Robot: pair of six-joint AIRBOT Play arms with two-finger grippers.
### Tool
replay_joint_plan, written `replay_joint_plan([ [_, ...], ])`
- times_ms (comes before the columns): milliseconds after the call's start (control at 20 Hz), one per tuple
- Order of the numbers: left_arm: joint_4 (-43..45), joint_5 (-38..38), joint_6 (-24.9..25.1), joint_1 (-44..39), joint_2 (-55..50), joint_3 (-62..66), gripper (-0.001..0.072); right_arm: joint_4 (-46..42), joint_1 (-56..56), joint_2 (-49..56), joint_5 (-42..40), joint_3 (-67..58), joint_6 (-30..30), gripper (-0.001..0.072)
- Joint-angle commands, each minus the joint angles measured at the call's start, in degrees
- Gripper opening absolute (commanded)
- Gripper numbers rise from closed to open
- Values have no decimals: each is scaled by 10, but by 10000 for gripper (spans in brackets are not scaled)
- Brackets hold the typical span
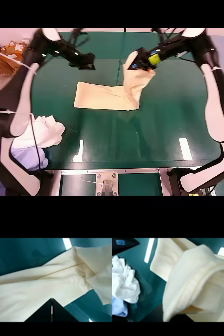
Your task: Fold the shirts.
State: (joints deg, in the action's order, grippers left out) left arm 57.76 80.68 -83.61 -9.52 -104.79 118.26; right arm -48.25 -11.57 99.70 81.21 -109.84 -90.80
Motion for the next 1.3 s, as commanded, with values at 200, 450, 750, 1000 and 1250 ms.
replay_joint_plan([
  [200,6,66,27,115,44,7,27,-35,-266,157,-422,0,-172,208],
  [450,6,80,52,126,44,7,27,-31,-268,182,-495,0,-182,482],
  [750,6,78,52,126,44,7,27,-93,-74,80,-196,0,-107,482],
  [1000,6,79,50,126,44,7,27,-172,41,65,-35,38,-92,485],
  [1250,6,79,44,126,44,7,27,-89,48,70,-117,187,-40,538],
])
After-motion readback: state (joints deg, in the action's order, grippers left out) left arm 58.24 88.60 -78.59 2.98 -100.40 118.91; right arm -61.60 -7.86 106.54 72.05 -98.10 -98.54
